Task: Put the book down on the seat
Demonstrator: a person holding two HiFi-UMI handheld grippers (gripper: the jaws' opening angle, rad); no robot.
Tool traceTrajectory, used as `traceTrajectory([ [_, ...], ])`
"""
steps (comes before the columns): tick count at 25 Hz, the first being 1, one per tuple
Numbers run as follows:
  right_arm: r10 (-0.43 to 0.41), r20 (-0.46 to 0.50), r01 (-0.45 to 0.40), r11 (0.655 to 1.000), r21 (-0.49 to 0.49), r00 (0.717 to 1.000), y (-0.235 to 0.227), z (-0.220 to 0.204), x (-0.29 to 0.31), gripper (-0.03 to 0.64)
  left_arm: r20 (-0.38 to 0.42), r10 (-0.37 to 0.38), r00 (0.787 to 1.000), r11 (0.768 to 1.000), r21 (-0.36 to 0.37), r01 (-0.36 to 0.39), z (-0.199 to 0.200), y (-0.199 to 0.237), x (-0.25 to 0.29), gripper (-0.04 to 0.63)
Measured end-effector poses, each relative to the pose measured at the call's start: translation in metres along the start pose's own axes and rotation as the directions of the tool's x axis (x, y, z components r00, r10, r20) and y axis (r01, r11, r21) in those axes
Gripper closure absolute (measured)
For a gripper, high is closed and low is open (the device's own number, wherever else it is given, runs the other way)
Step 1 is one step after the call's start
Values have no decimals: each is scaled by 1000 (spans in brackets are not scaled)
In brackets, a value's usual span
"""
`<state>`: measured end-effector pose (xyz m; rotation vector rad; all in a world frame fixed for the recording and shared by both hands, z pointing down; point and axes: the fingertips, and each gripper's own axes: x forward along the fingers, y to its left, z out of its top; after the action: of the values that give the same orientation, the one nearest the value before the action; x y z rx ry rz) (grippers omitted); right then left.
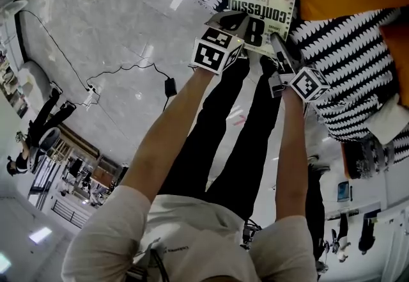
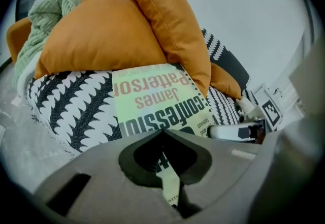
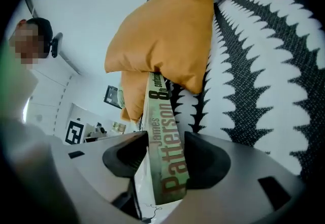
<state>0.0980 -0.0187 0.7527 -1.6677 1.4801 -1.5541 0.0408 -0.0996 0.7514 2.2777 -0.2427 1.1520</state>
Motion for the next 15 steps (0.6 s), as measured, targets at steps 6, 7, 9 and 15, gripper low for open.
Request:
traceTrajectory([
  [6, -97, 85, 94, 995, 36, 992, -32, 15, -44, 417, -4, 37, 999, 999, 11, -37, -1, 2, 5, 588],
  [7, -98, 95, 93, 994, 50, 991, -36, 16, -50, 417, -3, 42, 999, 999, 17, -42, -2, 4, 5, 588],
  [9, -108, 90, 104, 993, 48, 990, -41, 14, -59, 417, 3, 48, 999, 999, 20, -48, -1, 5, 4, 588],
  [15, -113, 10, 113, 990, -88, 994, -20, 11, -67, 419, 15, 36, 999, 999, -11, -36, 4, -13, -4, 588],
])
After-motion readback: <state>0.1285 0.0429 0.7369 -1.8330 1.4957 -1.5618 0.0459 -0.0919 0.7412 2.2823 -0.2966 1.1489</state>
